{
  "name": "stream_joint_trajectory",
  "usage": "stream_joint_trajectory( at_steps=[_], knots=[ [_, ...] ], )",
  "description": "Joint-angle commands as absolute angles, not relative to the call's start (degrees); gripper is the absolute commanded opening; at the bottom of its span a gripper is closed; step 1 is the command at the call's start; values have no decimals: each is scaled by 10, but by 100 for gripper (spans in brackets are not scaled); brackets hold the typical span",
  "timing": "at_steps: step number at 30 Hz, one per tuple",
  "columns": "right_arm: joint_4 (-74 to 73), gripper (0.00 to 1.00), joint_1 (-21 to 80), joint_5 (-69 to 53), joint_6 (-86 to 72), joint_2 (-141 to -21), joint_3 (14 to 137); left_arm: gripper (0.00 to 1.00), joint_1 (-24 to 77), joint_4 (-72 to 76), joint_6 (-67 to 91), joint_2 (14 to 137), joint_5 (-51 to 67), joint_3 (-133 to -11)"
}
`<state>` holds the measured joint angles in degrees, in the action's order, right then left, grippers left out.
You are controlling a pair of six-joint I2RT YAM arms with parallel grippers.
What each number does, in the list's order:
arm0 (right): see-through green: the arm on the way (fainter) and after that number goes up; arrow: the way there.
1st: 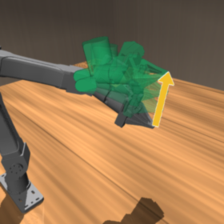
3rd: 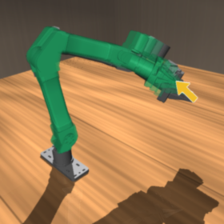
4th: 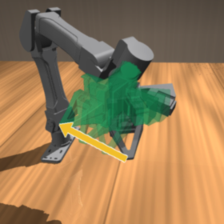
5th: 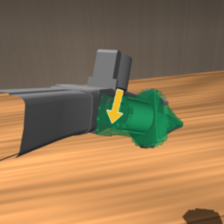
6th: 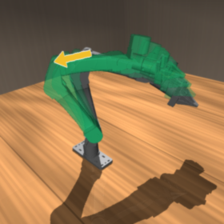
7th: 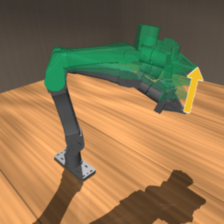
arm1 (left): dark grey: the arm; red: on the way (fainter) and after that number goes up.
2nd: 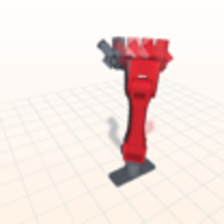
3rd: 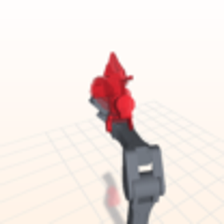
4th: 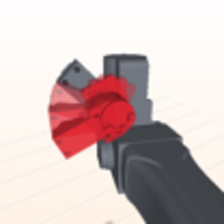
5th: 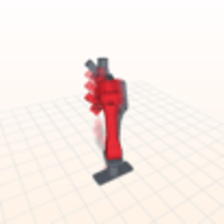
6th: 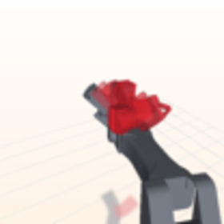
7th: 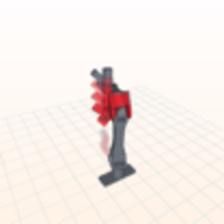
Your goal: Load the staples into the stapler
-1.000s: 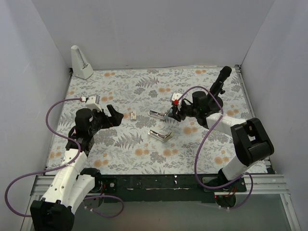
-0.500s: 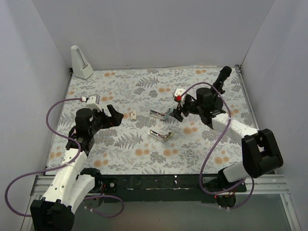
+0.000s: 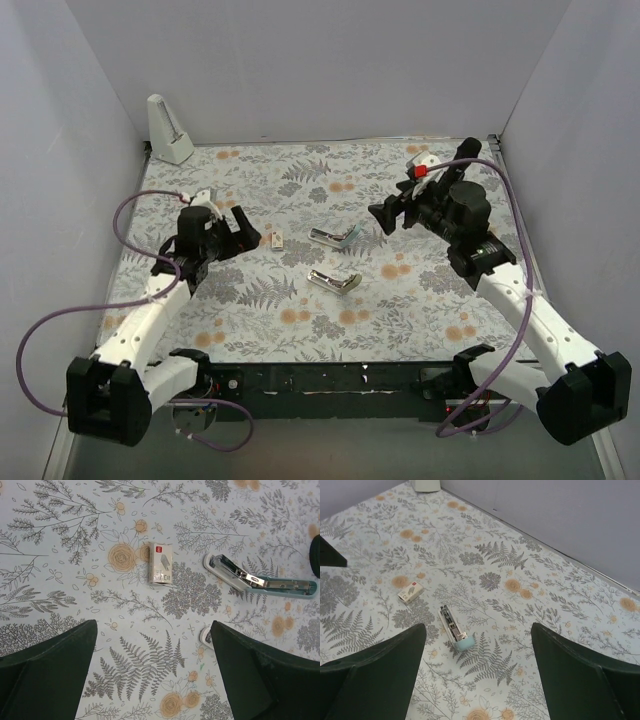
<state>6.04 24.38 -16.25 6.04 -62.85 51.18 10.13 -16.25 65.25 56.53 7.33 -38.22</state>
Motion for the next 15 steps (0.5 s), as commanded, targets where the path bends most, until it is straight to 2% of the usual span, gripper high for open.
stream_joint_trajectory(
  at_steps=[1,5,9,15],
  knots=[
    [42,94,241,-113,-25,-584,489,98,160,-204,678,660,-38,-475],
    [26,93,241,-89,-38,-560,457,98,228,-226,687,765,-105,-549],
    [15,92,241,-86,-45,-544,437,98,238,-246,686,854,-127,-615],
    [18,90,241,-69,-37,-531,417,89,245,-262,671,974,-149,-695]
  ],
)
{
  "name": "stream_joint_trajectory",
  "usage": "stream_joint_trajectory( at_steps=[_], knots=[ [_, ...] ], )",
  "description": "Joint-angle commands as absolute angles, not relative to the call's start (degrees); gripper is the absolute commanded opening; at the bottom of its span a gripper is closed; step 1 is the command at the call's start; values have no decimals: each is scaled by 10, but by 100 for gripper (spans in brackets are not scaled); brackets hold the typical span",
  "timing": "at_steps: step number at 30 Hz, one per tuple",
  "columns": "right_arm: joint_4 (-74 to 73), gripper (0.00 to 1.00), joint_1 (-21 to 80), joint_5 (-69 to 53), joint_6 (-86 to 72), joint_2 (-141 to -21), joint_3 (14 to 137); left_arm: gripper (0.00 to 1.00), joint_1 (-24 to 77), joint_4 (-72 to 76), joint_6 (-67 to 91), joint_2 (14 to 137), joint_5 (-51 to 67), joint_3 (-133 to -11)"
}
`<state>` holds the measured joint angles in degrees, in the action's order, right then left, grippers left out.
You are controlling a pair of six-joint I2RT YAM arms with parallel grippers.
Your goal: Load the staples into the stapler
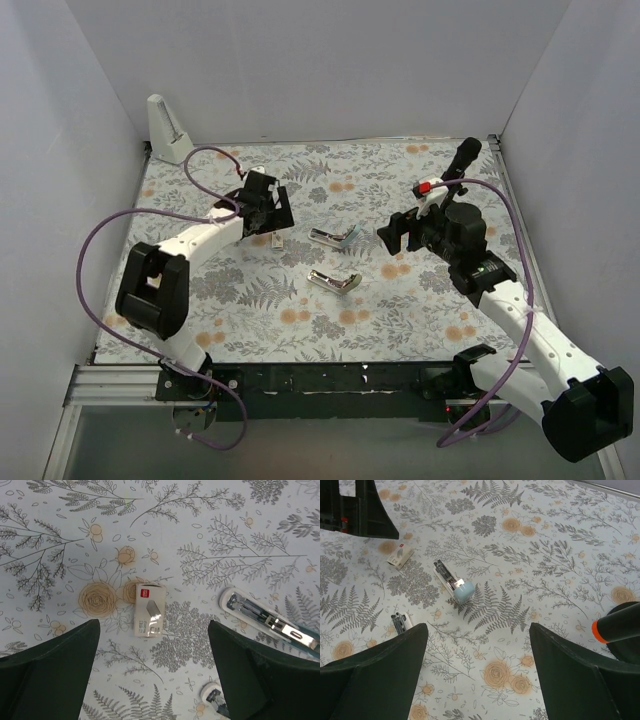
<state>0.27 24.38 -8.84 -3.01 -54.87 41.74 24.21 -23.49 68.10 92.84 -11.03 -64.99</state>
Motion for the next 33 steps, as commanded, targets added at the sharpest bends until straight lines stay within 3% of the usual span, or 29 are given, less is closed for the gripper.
stream_joint_trajectory(
  at_steps=[1,11,19,26,33],
  knots=[
    [19,90,241,-69,-36,-532,417,88,245,-268,670,989,-147,-704],
    [25,89,240,-74,-39,-546,410,75,249,-296,686,1089,-120,-759],
    [19,89,241,-69,-35,-554,414,54,258,-302,689,1116,-132,-771],
    [12,89,241,-74,-29,-553,417,29,269,-311,700,1113,-144,-762],
    [-16,89,243,-134,-14,-564,441,20,270,-350,770,1084,-166,-751]
  ],
)
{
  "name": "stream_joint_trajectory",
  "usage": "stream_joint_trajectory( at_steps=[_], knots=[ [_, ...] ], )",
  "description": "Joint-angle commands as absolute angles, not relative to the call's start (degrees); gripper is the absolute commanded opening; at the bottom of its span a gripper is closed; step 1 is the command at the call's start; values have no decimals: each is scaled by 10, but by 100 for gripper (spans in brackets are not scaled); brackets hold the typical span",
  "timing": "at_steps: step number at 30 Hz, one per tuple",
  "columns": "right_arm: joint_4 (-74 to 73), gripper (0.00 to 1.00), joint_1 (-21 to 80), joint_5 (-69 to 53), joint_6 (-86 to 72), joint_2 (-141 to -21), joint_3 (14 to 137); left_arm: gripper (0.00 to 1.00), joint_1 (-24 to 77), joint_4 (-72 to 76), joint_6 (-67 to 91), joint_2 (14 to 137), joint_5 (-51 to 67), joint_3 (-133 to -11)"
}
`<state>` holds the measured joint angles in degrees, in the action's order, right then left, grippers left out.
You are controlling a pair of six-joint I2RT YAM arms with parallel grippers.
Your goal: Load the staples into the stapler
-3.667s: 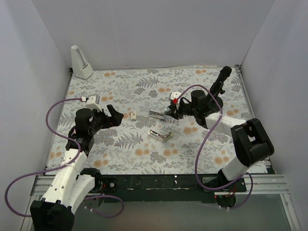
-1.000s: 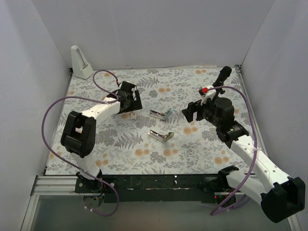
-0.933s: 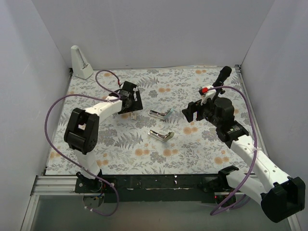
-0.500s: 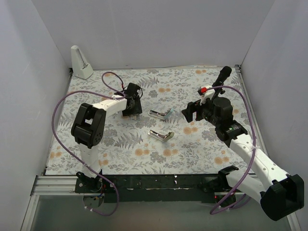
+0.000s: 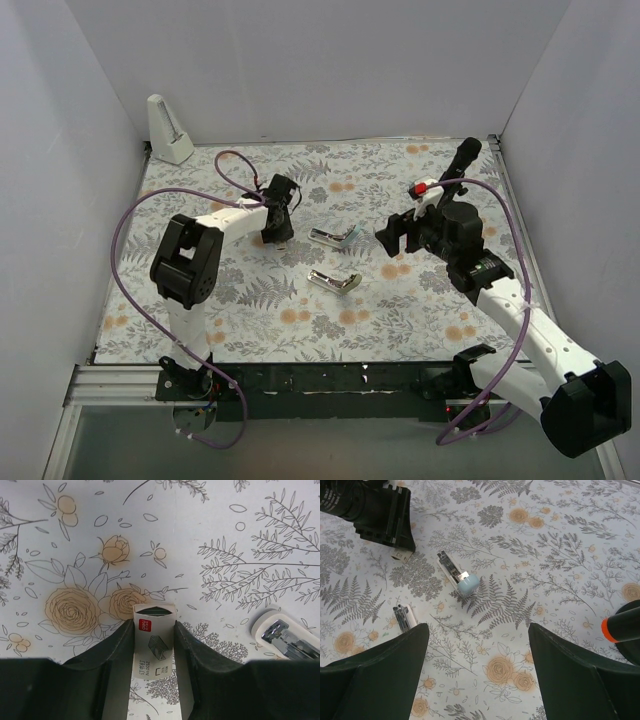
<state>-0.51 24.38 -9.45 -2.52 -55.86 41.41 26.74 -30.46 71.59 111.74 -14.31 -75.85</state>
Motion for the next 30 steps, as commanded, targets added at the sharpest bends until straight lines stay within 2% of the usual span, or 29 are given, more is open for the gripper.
stream_joint_trajectory(
  at_steps=[1,8,15,22,30],
  knots=[
    [-16,89,243,-148,-17,-565,446,19,270,-357,783,1075,-171,-750],
    [-6,89,288,-176,-65,-575,482,17,270,-358,890,998,-161,-678],
    [51,89,412,-105,-126,-613,534,17,270,-322,1025,827,-157,-579],
    [150,80,494,-68,-226,-699,528,17,270,-308,1160,718,-127,-514],
    [282,68,552,-20,-308,-780,494,16,270,-278,1245,627,-101,-452]
  ],
)
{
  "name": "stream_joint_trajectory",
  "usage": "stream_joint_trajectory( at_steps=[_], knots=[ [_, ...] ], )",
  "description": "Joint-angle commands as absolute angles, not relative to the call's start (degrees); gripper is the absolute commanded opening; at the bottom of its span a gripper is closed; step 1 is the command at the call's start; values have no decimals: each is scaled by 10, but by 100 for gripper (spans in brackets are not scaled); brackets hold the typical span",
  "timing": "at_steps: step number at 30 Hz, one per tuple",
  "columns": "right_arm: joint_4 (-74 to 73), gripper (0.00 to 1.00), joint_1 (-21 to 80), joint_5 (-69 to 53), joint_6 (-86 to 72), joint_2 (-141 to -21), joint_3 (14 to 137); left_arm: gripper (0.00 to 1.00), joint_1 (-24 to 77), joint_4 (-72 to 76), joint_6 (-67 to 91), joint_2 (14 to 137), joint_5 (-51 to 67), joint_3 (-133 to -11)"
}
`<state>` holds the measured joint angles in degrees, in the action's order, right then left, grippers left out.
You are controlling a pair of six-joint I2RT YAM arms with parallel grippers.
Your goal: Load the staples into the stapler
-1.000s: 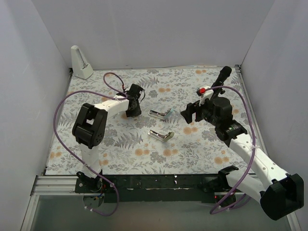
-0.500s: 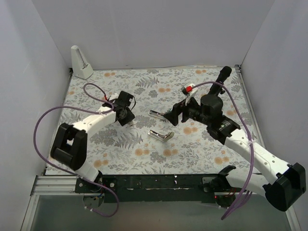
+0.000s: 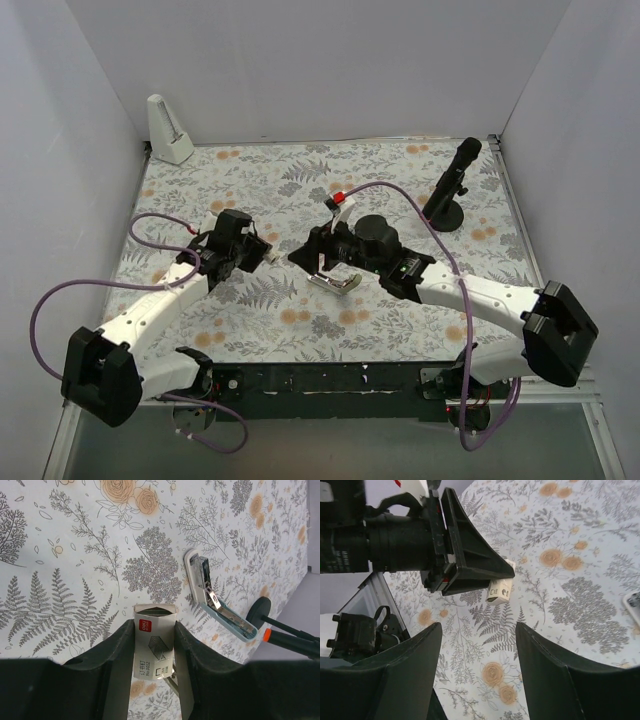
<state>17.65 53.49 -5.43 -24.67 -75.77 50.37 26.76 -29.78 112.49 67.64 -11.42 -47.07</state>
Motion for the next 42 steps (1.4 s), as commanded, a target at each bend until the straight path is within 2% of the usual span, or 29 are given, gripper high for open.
stream_joint_trajectory(
  at_steps=[1,16,26,35,42],
  knots=[
    [288,67,555,-18,-313,-794,494,16,270,-274,1250,620,-96,-442],
    [341,54,576,-37,-343,-889,512,17,270,-268,1295,548,-92,-413],
    [349,53,579,-54,-343,-923,524,17,270,-267,1296,541,-87,-409],
    [284,53,582,-2,-270,-853,471,17,270,-330,1295,545,-154,-360],
    [236,54,597,32,-213,-819,463,17,270,-327,1301,598,-135,-306]
  ],
)
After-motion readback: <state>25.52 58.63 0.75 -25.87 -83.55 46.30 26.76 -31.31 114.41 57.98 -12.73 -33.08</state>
